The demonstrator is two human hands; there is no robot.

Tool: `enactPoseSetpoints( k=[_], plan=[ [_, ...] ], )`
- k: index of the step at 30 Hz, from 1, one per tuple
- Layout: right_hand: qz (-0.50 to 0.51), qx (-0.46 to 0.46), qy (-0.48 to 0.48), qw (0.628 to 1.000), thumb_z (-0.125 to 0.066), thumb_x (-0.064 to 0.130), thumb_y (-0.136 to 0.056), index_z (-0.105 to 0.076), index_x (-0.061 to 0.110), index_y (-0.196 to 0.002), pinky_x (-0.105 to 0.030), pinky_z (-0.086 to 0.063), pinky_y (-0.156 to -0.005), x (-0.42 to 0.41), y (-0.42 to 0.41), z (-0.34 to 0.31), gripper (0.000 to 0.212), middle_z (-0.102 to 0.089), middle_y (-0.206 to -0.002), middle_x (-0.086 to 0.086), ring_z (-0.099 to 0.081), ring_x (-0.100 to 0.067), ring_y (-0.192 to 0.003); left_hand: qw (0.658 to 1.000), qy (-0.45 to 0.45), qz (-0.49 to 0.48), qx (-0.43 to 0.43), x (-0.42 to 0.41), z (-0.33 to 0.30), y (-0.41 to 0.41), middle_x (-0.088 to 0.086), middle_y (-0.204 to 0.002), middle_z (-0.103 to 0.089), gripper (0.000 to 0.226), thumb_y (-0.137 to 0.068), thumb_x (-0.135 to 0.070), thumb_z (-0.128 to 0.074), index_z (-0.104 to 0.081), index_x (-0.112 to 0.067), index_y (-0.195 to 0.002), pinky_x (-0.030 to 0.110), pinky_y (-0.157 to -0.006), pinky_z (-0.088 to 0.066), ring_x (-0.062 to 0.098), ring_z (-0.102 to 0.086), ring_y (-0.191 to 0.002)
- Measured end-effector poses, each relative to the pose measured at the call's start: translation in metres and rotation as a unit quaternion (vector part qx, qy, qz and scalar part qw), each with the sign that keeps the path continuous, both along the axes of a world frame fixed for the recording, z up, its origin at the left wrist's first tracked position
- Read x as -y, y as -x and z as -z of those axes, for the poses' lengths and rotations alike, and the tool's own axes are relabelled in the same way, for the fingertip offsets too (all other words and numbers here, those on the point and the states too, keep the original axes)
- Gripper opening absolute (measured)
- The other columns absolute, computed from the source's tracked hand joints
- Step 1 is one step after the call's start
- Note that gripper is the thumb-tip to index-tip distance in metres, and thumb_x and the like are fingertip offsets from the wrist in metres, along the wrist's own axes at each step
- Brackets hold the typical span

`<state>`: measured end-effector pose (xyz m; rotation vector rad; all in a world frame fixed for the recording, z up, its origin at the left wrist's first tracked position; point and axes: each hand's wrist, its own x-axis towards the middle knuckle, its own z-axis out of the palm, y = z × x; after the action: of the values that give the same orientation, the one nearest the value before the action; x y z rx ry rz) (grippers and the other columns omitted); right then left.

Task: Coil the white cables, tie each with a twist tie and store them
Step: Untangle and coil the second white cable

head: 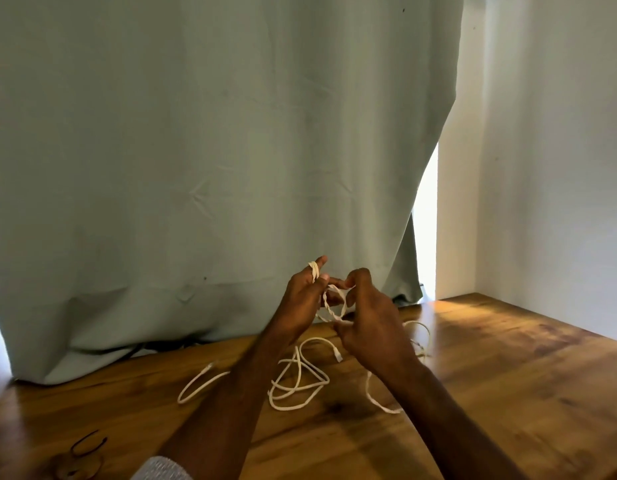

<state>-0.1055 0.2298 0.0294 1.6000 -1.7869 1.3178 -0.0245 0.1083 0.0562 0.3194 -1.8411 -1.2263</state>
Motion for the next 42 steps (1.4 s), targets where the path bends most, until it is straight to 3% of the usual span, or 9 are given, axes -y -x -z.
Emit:
enactPoseSetpoints(
  k=[5, 9, 15, 19, 24, 30, 34, 38, 42],
  plan=[
    [0.174, -0.078, -0.045, 0.981, -0.062, 0.045, -0.096, -0.071, 0.017, -0.108, -0.03, -0.056, -0.072, -0.003, 0.004, 0.005, 0.032, -0.075, -0.091, -0.001, -0.068, -0.016, -0.075, 0.999, -0.029, 0.002, -0.044, 0.005, 0.003, -0.001, 0.001, -0.104, -0.073, 0.041, -0.107, -0.014, -0.038, -0.039, -0.014, -0.148, 0.016, -0.074, -0.055, 0.005, -0.074, -0.084],
    [0.005, -0.028, 0.09, 0.996, -0.061, 0.043, -0.095, -0.074, 0.016, -0.089, -0.016, -0.048, -0.059, 0.001, 0.012, 0.008, 0.03, -0.07, -0.074, 0.007, -0.062, -0.005, -0.06, 0.999, -0.003, -0.038, 0.039, 0.01, 0.009, -0.001, 0.004, -0.122, -0.069, 0.037, -0.106, -0.022, -0.042, -0.048, -0.019, -0.143, 0.029, -0.089, -0.057, 0.013, -0.071, -0.097],
    [-0.04, -0.001, 0.144, 0.989, -0.067, 0.047, -0.091, -0.071, 0.018, -0.085, -0.009, -0.041, -0.058, 0.014, 0.029, -0.024, 0.03, -0.062, -0.071, 0.015, -0.062, -0.003, -0.062, 0.988, -0.003, 0.077, 0.135, -0.011, 0.028, -0.008, 0.006, -0.055, -0.054, 0.045, -0.107, -0.036, -0.033, -0.064, -0.005, -0.096, 0.023, -0.044, -0.033, 0.014, -0.041, -0.044],
    [-0.005, 0.054, 0.018, 0.998, -0.07, 0.065, -0.075, -0.067, 0.023, -0.09, -0.021, -0.046, -0.057, 0.022, 0.053, -0.032, 0.044, -0.066, -0.076, 0.009, -0.061, -0.009, -0.063, 0.954, -0.171, 0.235, 0.067, -0.015, 0.036, -0.012, 0.0, -0.054, -0.035, 0.05, -0.105, -0.043, -0.034, -0.056, -0.006, -0.078, 0.023, -0.043, -0.015, 0.007, -0.025, -0.043],
    [-0.217, 0.156, -0.007, 0.964, -0.08, 0.028, -0.085, -0.061, 0.024, -0.113, -0.036, -0.062, -0.067, 0.014, 0.061, 0.012, 0.034, -0.074, -0.081, -0.003, -0.072, -0.02, -0.069, 0.917, -0.257, 0.298, -0.06, -0.004, 0.04, -0.005, -0.004, -0.049, -0.027, 0.033, -0.099, -0.031, -0.042, -0.052, -0.012, -0.073, 0.027, -0.043, -0.011, 0.007, -0.017, -0.036],
    [-0.063, 0.01, -0.24, 0.969, -0.074, 0.038, -0.085, -0.066, 0.042, -0.1, -0.043, -0.057, -0.087, 0.009, 0.1, 0.067, 0.017, -0.069, -0.104, 0.017, -0.064, -0.003, -0.096, 0.897, -0.334, 0.258, -0.132, 0.013, 0.041, -0.009, -0.005, -0.044, -0.029, 0.044, -0.101, -0.031, -0.042, -0.055, -0.015, -0.063, 0.024, -0.041, -0.014, 0.005, -0.022, -0.032],
    [-0.074, -0.042, -0.483, 0.871, -0.078, 0.062, -0.07, -0.048, 0.044, -0.139, -0.044, -0.038, -0.11, 0.0, 0.098, 0.064, 0.077, -0.046, -0.146, 0.015, -0.04, -0.012, -0.132, 0.896, -0.351, 0.233, -0.141, 0.018, 0.044, -0.009, -0.005, -0.045, -0.029, 0.041, -0.101, -0.033, -0.045, -0.055, -0.014, -0.066, 0.023, -0.041, -0.014, 0.005, -0.022, -0.032],
    [-0.081, -0.04, -0.569, 0.817, -0.084, 0.036, -0.079, -0.067, 0.033, -0.117, -0.041, -0.051, -0.102, -0.006, 0.091, 0.068, 0.042, -0.064, -0.127, 0.007, -0.058, -0.015, -0.117, 0.902, -0.35, 0.212, -0.139, 0.028, 0.042, -0.009, -0.006, -0.045, -0.028, 0.038, -0.104, -0.035, -0.039, -0.049, -0.016, -0.072, 0.022, -0.039, -0.015, 0.004, -0.02, -0.032],
    [-0.161, -0.071, -0.437, 0.882, -0.065, 0.028, -0.097, -0.073, 0.01, -0.092, -0.035, -0.059, -0.075, -0.011, 0.094, 0.045, 0.02, -0.073, -0.084, -0.005, -0.069, -0.016, -0.075, 0.938, -0.299, 0.167, -0.053, 0.043, 0.05, -0.012, -0.003, -0.049, -0.028, 0.038, -0.105, -0.034, -0.037, -0.049, -0.013, -0.075, 0.024, -0.04, -0.015, 0.007, -0.019, -0.034]
  ],
)
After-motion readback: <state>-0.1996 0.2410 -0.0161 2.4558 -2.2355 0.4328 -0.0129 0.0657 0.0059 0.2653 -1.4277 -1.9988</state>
